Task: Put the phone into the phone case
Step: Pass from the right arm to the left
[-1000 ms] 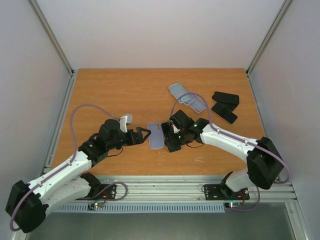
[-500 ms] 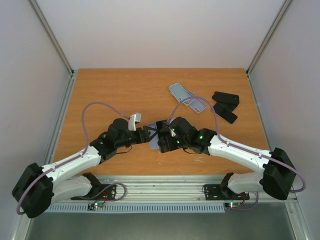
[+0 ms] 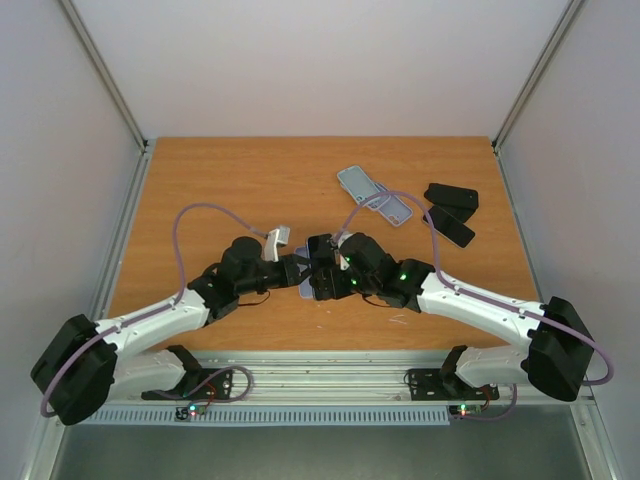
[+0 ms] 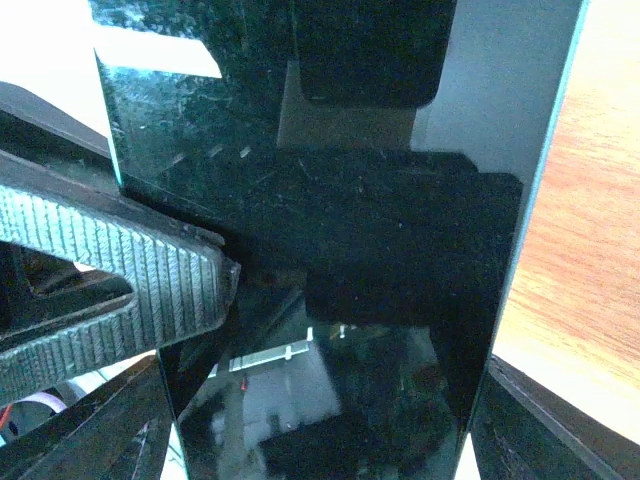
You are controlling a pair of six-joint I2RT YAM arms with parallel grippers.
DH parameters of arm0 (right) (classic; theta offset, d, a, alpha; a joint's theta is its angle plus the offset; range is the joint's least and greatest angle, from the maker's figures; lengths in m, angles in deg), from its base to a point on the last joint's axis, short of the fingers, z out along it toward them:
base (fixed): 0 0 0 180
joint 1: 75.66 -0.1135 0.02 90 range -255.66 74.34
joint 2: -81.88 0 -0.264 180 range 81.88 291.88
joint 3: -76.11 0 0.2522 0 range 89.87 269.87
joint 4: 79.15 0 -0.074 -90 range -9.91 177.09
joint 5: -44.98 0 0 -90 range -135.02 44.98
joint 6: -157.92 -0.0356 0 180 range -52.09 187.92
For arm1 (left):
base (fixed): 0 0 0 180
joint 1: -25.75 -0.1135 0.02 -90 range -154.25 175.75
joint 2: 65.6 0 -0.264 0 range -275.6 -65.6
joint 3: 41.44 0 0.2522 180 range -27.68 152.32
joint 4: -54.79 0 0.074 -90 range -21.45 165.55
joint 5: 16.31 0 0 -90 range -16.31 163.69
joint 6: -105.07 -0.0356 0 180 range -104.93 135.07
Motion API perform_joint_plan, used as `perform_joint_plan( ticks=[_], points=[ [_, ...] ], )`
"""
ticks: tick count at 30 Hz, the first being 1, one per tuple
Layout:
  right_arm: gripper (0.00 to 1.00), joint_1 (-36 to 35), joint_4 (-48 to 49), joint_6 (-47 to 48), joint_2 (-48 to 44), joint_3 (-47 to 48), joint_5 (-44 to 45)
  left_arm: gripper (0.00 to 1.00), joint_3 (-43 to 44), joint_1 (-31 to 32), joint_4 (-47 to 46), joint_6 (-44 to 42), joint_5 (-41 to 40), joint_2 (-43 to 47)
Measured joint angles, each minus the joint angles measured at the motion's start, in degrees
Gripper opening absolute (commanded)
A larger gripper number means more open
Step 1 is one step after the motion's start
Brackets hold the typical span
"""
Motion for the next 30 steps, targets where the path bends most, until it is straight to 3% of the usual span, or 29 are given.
perform_joint_plan(
  ticks=[3,6,18,26,30],
  points=[
    [0.35,0.0,0.7,-0.1,0.0,-0.4,0.0,0.01,0.0,0.2,-0.9,-0.2,0.3,-0.4],
    [0.39,0.0,1.1,-0.3,-0.2,-0.9,-0.1,0.00,-0.5,0.1,-1.2,-0.6,0.2,-0.6],
    [0.97,0.2,2.7,2.6,-3.0,-1.1,-2.8,0.00,-0.8,-1.3,0.7,-3.3,0.0,4.1],
    [0.98,5.6,4.4,7.1,-10.9,-1.1,-13.6,0.00,-4.6,-9.6,-0.4,-3.7,5.1,9.3],
    [0.94,10.4,6.3,7.2,-11.5,-1.8,-21.0,0.01,-6.0,-11.6,-2.9,-2.6,9.5,11.8]
  ],
)
